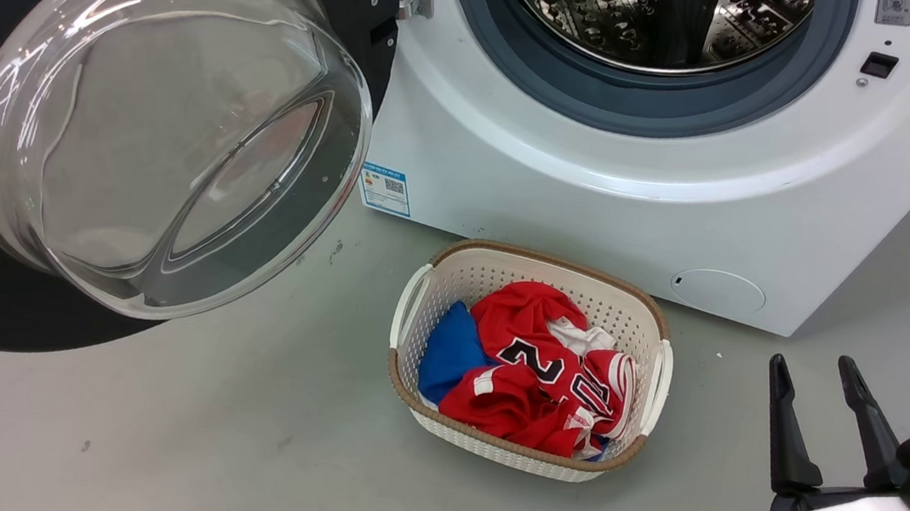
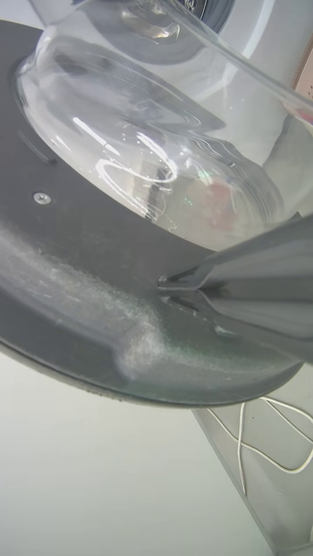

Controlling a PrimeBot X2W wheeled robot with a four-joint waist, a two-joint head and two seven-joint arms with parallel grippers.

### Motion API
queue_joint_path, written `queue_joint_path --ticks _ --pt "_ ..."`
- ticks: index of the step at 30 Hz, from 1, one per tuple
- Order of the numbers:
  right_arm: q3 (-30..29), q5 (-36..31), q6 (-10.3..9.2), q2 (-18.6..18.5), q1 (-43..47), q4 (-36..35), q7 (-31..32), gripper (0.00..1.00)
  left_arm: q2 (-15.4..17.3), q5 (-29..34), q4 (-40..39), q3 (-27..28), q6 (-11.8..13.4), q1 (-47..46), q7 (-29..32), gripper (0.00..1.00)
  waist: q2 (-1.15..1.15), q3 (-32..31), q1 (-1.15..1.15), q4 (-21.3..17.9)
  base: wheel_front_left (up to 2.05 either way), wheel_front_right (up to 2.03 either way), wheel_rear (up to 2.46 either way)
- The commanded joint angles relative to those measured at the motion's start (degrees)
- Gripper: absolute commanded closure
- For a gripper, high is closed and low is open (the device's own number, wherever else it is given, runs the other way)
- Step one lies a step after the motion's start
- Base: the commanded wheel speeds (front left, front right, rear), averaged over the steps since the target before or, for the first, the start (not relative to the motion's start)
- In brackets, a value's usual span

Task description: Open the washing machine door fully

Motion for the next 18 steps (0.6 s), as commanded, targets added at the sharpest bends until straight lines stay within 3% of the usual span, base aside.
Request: queue_joint_path --ticks 1,10,18 --pt "-0.2 0.3 -0.01 -0.2 -0.6 0.2 -0.3 0.00 -0.2 0.9 0.6 0.8 -0.4 -0.9 -0.2 1.00 0.00 -0.2 0.00 0.1 0.00 0.00 0.00" --pt "-0.3 -0.1 -0.02 0.7 0.7 1.0 -0.7 0.00 -5.4 6.1 -3.1 3.1 -1.1 3.0 -0.1 1.00 0.00 -3.0 0.00 0.2 0.00 0.00 0.00" --pt "-0.2 -0.8 -0.02 1.7 2.1 1.3 -0.8 0.00 -11.0 10.1 -9.7 1.3 -0.6 10.0 -0.1 1.00 0.00 -5.6 0.00 0.7 0.00 0.00 0.00"
